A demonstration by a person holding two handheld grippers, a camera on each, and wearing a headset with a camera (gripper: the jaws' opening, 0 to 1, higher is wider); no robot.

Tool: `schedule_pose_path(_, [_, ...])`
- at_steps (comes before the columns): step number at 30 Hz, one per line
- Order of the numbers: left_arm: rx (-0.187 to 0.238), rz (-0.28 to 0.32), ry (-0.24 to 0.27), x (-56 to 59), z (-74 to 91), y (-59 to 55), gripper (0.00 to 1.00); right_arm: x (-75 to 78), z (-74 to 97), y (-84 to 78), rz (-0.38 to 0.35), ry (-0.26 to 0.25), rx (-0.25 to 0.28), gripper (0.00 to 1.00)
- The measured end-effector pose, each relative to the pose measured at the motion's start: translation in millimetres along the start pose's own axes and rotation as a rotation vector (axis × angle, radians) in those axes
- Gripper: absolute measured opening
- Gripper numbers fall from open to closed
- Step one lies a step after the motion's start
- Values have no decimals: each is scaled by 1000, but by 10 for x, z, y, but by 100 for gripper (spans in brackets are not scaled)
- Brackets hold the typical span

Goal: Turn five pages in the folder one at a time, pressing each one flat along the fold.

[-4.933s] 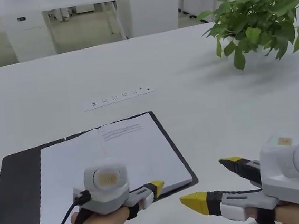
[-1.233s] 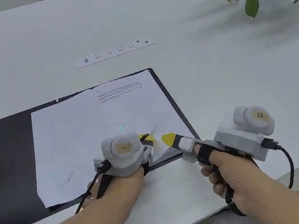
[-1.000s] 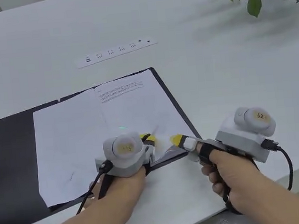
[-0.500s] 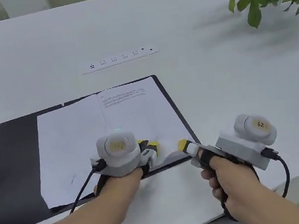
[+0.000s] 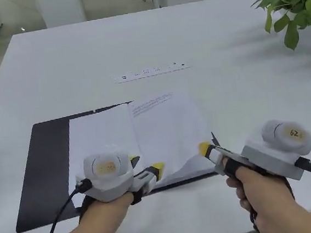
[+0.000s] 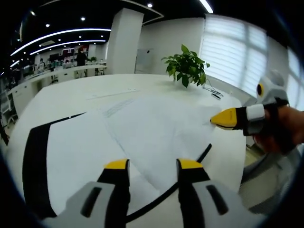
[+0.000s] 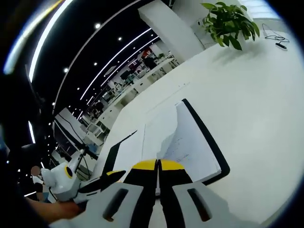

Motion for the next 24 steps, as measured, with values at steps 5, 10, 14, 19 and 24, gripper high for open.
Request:
schedule_pose_path(5, [40, 8, 42, -126, 297, 16, 40, -239, 41, 32, 68, 56, 11, 0])
schedule_pose_path(10, [79, 39, 87, -246, 554, 23, 41, -452, 28, 21, 137, 102, 13, 0])
schedule_pose_path(14, [105, 52, 124, -323, 765, 7, 42, -633, -6, -21, 214, 144, 2, 0])
schedule_pose_path(19, [125, 75, 168, -416, 980, -35, 44, -859, -69, -70, 283, 187, -24, 0])
schedule_pose_path(24, [155, 97, 206, -489, 1146, -57, 44, -1072, -162, -152, 367, 232, -53, 0])
Point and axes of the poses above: the centre of the closed fingertips' face, and the gripper's own axes: z roughly backward along the fingers, x roughly to its right, y roughly out of its top, the point moved 10 cm from there along z, roughly backward along the fingers, and after that the axes turned 5 degrees about -y, right-handed, at the moved point
